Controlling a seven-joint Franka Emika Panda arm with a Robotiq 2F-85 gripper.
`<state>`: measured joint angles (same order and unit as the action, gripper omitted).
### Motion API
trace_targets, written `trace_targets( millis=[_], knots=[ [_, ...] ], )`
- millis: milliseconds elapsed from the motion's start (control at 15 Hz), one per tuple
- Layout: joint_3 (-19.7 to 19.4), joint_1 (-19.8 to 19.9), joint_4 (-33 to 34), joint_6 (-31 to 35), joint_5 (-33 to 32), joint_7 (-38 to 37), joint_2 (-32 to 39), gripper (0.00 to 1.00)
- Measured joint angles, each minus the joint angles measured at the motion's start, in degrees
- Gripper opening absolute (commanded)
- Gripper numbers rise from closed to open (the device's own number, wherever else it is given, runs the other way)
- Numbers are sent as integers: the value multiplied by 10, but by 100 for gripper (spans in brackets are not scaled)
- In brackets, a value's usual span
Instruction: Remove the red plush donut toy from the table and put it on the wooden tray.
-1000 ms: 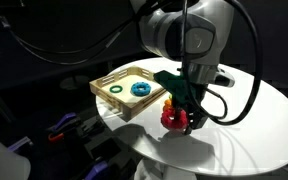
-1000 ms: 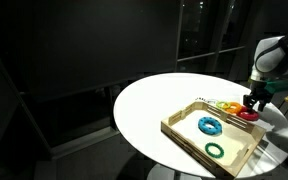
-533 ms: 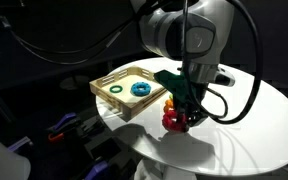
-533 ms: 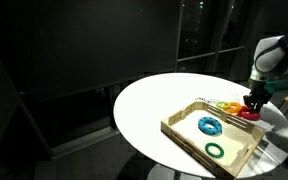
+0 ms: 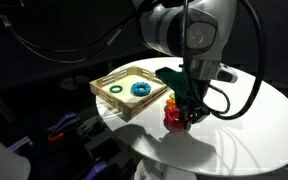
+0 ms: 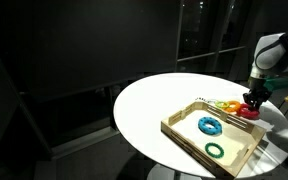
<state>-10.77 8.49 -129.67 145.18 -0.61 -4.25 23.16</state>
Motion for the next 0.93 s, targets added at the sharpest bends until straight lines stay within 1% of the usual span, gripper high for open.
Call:
trace_targets(
  millis=[200,533,933],
  knots=[
    [-2,-3,0,-24,-1,-13,-19,11],
    [-3,-15,-1,-83,-11,-24,-62,11],
    [8,-18,-6,-120,-11,-24,-102,11]
  ],
)
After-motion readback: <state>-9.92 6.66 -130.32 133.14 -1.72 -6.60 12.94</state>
